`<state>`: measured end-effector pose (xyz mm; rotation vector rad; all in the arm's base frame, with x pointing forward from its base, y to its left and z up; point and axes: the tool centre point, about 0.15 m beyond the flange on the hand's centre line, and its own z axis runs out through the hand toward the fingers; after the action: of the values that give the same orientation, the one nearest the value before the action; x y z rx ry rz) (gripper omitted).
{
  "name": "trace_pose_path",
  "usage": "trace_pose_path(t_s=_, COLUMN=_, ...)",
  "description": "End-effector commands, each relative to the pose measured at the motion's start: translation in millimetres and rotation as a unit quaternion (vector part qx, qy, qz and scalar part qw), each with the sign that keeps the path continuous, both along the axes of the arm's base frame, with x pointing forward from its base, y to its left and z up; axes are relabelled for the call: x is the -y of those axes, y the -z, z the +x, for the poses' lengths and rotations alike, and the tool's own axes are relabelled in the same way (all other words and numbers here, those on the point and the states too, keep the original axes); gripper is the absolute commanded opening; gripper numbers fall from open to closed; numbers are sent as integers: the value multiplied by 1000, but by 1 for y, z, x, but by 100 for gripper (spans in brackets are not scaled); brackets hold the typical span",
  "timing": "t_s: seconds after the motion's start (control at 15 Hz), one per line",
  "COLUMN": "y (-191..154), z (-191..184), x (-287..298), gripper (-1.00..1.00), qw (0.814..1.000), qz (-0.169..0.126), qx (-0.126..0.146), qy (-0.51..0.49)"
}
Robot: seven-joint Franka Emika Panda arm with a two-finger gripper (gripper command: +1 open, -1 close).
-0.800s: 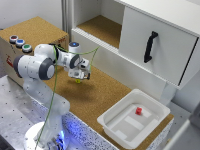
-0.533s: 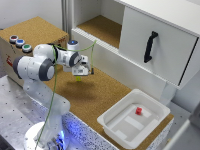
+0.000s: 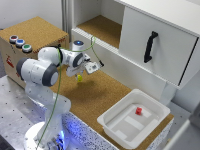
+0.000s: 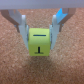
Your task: Rotate the yellow block towards the left
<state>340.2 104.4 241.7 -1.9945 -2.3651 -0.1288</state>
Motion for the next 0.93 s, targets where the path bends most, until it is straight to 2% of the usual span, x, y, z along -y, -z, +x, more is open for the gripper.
trace_pose_path(t_s=0.0, y=8, z=-3, x=-3, gripper=-100, qw=998, qz=-1, qx=26, qy=-50)
trace_pose_path(t_s=0.07, y=7, z=1, x=-7, gripper=100, qw=999, qz=-5, qx=28, qy=-36)
trace_pose_path(t_s=0.53, y=-16, z=1, x=-29, gripper=100, qw=999, qz=-9, qx=37, qy=37)
trace_pose_path(t_s=0.67, y=-29, z=-5, x=-30, gripper=100, qw=996, qz=-6, qx=31, qy=81)
trace_pose_path(t_s=0.8, y=-38, z=-14, x=-31, gripper=100, qw=987, qz=-21, qx=32, qy=155)
trace_pose_path(t_s=0.87, y=-41, z=-18, x=-31, gripper=100, qw=975, qz=-35, qx=33, qy=217)
